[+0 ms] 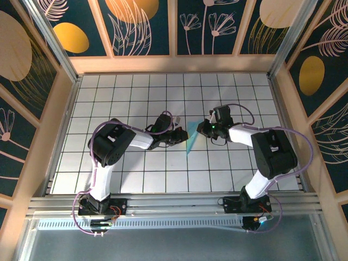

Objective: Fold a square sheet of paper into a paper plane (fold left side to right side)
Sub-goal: Fold the wing for the fifth time at the center of the table.

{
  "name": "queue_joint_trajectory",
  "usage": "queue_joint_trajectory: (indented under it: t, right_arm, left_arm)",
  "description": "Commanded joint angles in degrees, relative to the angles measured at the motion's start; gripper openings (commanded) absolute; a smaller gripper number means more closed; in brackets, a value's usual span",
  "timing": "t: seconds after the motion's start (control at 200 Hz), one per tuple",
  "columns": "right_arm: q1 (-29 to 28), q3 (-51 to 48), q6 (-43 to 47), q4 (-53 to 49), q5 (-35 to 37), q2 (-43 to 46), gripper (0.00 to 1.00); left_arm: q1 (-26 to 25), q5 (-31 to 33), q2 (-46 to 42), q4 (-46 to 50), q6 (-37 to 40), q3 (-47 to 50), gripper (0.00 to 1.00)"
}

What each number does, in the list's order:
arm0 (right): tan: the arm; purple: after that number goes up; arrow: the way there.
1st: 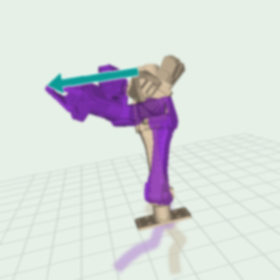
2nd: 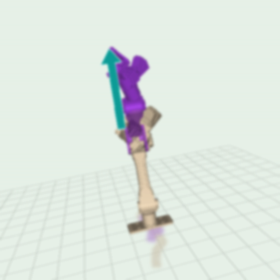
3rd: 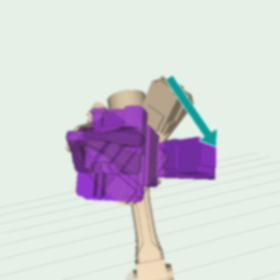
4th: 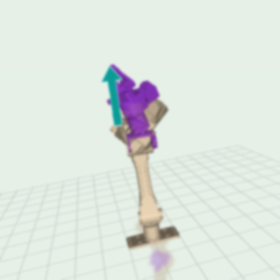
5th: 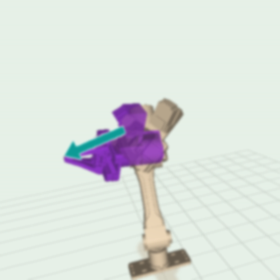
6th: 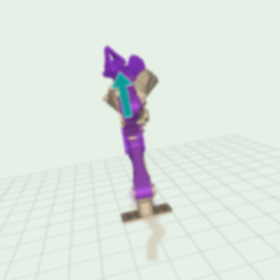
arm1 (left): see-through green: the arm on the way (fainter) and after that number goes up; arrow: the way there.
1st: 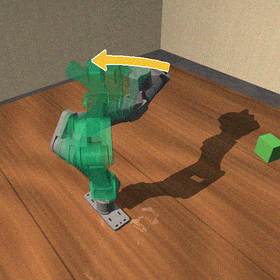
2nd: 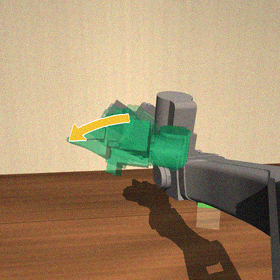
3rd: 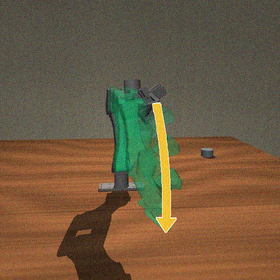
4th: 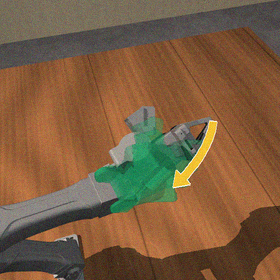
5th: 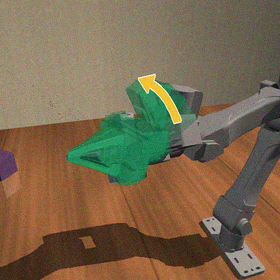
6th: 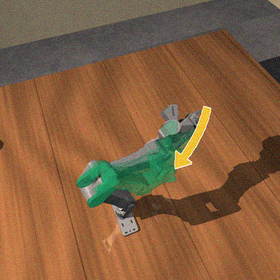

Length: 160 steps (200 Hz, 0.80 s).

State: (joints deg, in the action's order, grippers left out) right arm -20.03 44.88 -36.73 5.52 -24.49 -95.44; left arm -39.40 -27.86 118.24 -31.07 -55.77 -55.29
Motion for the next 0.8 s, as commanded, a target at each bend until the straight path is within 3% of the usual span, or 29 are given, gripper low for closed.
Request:
queue_joint_trajectory:
  t: [0.0,0.796]
  right_arm:
    - [-0.4,1.4,0.5,0.4,-1.7,-1.3,0.07]
    - [-1.3,2.5,1.1,1.7,-1.7,-6.9,0.04]
  left_arm:
    - [0.1,3.6,0.5,4.2,0.9,1.9,0.02]
    - [0.1,5.6,0.8,6.7,-0.2,1.8,0.00]
